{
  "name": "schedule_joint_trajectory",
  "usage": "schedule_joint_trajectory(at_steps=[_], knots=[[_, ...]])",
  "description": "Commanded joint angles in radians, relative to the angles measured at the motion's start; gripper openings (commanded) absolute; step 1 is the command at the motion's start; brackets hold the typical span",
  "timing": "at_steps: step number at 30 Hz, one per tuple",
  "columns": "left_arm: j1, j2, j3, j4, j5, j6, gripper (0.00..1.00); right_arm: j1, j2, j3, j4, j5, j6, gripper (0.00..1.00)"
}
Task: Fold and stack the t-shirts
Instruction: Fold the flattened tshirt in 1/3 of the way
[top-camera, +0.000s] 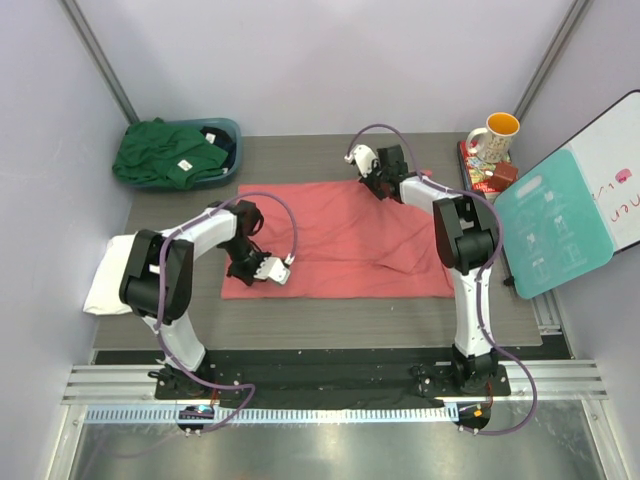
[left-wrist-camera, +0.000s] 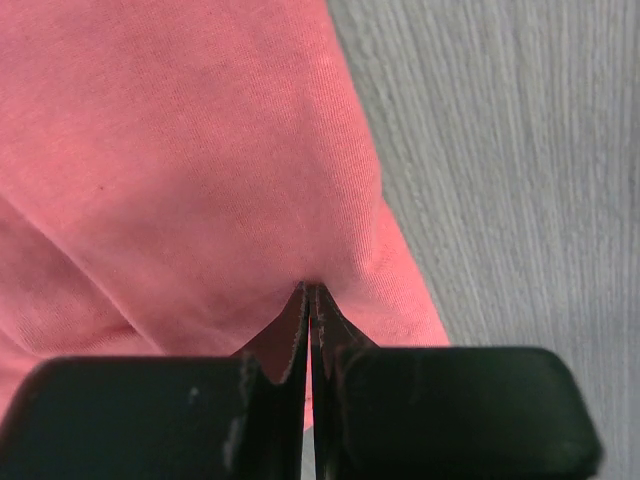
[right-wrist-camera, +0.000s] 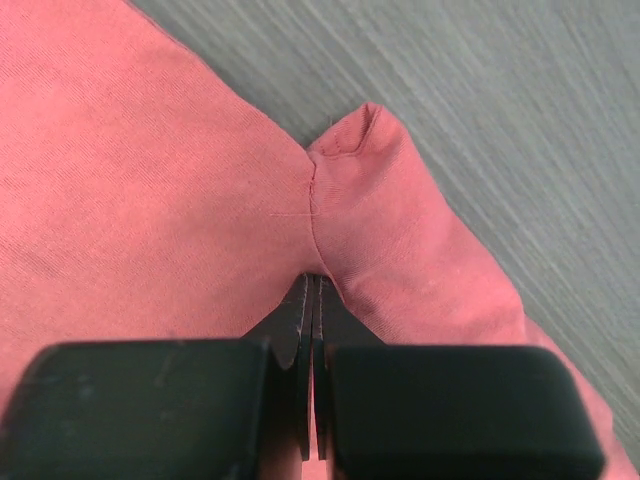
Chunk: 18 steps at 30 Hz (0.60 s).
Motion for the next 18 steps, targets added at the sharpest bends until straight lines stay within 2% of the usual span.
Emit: schedule_joint_trajectory(at_steps=[1,5,11,12,14,15,18], knots=[[-0.005,-0.011,-0.029,0.003,-0.027,-0.017,0.0,-0.004,0.048,0.049,0.077,0.065,-0.021,0.01],[-0.005,-0.034,-0.056,-0.005,-0.03,-0.033,0.0,-0.003,0.088,0.089,0.133,0.112,-0.06,0.01],[-0.005,-0.074,-0.089,0.015,-0.032,-0.066,0.0,0.006,0.075,0.087,0.127,0.103,-0.075,0.01],[-0.005,-0.085,-0.092,0.04,-0.032,-0.078,0.0,0.009,0.068,0.083,0.12,0.103,-0.078,0.04],[-0.005,-0.097,-0.099,0.067,-0.03,-0.118,0.0,0.016,0.033,0.063,0.103,0.094,-0.077,0.13],[-0.006,-0.105,-0.101,0.09,-0.03,-0.138,0.0,0.019,0.019,0.057,0.082,0.096,-0.071,0.24],[-0.005,-0.144,-0.105,0.198,-0.018,-0.238,0.02,0.026,-0.07,0.006,0.037,0.033,-0.063,0.49]])
